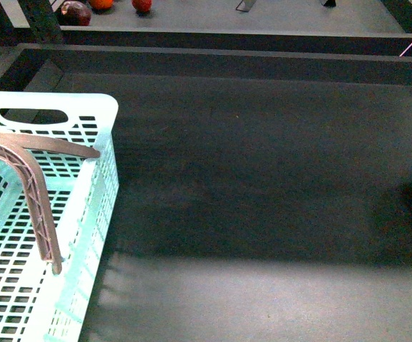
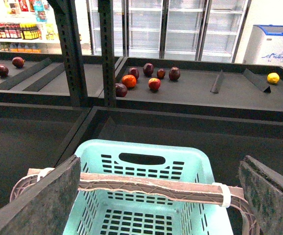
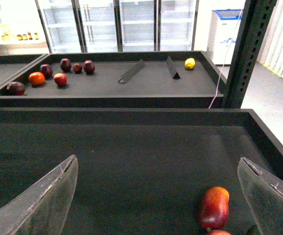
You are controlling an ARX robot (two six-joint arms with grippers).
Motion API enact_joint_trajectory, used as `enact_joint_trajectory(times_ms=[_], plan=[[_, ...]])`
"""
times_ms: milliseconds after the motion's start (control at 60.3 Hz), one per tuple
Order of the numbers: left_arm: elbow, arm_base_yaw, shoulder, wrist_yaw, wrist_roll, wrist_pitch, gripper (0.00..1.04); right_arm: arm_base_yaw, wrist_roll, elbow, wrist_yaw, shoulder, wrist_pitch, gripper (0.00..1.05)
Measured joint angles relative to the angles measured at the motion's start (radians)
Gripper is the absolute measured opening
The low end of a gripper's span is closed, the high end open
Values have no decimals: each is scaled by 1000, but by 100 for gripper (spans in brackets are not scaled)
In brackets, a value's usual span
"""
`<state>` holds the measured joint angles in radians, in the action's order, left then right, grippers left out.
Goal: Pick apple with right arm and hold basket with left
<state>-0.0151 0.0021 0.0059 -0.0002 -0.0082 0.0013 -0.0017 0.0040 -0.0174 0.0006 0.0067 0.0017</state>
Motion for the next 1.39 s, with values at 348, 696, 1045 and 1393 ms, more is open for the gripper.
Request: enact_joint_trajectory(times_ms=[348, 696, 1045, 1393], plan=[[0, 0, 0, 0, 0, 0, 98, 0, 0, 0, 0, 0, 0, 96], [-206, 160, 468, 248, -914, -164, 98, 0, 0, 0, -1, -1, 0, 96], [-245, 170, 982, 253, -1271, 209, 98, 0, 0, 0, 0, -1, 0, 96], [-433, 175, 1407, 209, -1278, 340, 98, 0, 0, 0, 0, -1, 0, 96]])
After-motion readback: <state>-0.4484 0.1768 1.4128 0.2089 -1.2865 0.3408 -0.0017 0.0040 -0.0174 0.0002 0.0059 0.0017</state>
